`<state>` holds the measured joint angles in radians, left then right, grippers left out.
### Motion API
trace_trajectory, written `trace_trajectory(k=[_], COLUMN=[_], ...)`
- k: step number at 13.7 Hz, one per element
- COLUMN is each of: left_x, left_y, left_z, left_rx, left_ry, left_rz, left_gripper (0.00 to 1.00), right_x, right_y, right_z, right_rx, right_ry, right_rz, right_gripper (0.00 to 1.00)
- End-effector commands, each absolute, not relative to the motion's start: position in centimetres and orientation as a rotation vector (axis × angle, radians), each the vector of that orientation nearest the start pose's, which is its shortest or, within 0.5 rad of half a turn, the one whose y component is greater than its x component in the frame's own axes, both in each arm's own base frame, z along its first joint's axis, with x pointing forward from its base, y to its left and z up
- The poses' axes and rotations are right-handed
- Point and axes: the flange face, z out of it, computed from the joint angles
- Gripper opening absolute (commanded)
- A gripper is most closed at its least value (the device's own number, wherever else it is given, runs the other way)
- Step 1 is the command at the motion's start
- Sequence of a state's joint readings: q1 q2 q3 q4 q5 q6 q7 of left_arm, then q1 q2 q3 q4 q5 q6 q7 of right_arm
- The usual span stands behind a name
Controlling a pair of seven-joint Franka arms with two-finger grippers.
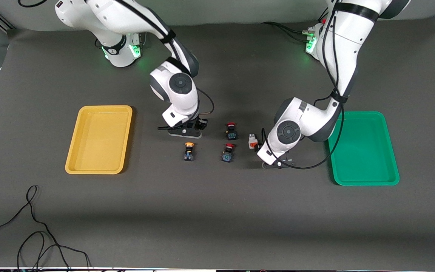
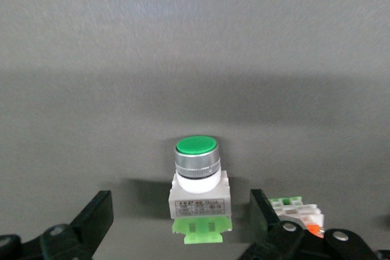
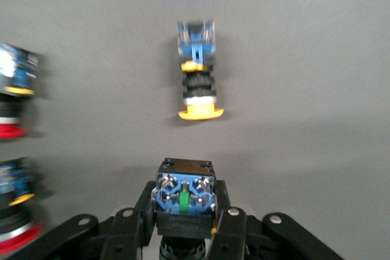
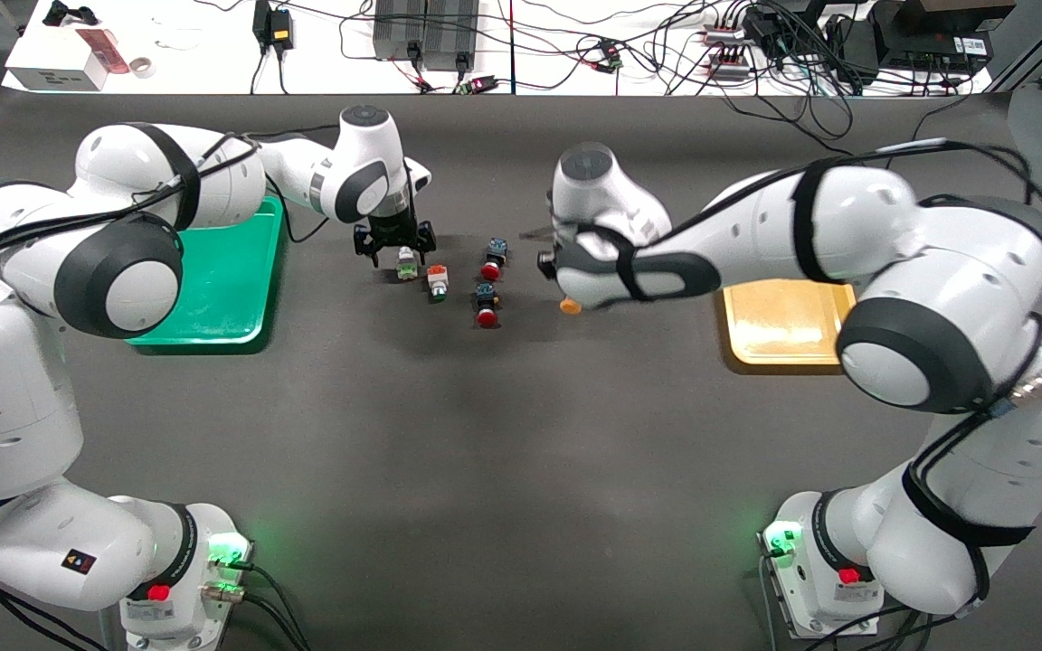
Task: Place green and yellow buttons in trays
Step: 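Carry the yellow button to the yellow tray while the left gripper carries green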
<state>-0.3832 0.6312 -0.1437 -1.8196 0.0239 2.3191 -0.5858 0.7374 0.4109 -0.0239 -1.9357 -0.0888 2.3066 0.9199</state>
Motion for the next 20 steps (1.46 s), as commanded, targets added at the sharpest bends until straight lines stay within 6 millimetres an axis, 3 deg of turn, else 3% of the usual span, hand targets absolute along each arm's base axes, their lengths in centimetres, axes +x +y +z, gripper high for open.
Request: trace_trajectory(k=[1,3,5,7,8,10,12,15,17,19,20], left_x=[53.9,53.7,53.4,53.4,53.4,53.7,54.1,55.0,56.0,57.5,58.4], left_y=[-31.8,-32.3,-33.1,-32.9,-33.0,-32.4,-32.3,-31.1,-29.9,-28.2,-26.3], left_z=[18.2,18.2,18.1,18.0,18.1,18.7,21.3,30.6,37.0,42.4,44.5], left_rx=[-3.124,-3.128,-3.149,-3.145,-3.146,-3.139,-3.13,-3.071,-3.006,-2.985,-2.988], left_ry=[-0.126,-0.151,-0.137,-0.135,-0.142,-0.176,-0.182,-0.177,-0.182,-0.164,-0.153], left_rz=[0.208,0.189,0.148,0.153,0.151,0.157,0.157,0.232,0.315,0.369,0.387], left_gripper=[1.0,0.96,0.69,0.09,0.0,0.0,0.0,0.0,0.0,0.0,0.0], right_x=[49.4,51.7,54.3,56.7,58.1,60.2,61.0,59.1,56.5,54.1,53.4], right_y=[39.8,37.4,32.8,26.9,22.9,15.3,7.5,-3.5,-8.2,-9.8,-10.1], right_z=[35.7,39.9,42.2,43.2,43.2,43.0,42.2,38.0,35.3,32.9,31.8], right_rx=[-3.201,-3.166,-3.173,-3.189,-3.199,-3.18,-3.155,-3.122,-3.12,-3.117,-3.126], right_ry=[0.224,0.208,0.11,-0.064,-0.134,-0.277,-0.365,-0.425,-0.439,-0.416,-0.407], right_rz=[-0.018,0.076,0.084,0.08,0.088,0.089,0.089,0.087,0.075,0.058,0.053], right_gripper=[0.28,0.28,0.28,0.28,0.28,0.28,0.28,0.28,0.28,0.28,0.28])
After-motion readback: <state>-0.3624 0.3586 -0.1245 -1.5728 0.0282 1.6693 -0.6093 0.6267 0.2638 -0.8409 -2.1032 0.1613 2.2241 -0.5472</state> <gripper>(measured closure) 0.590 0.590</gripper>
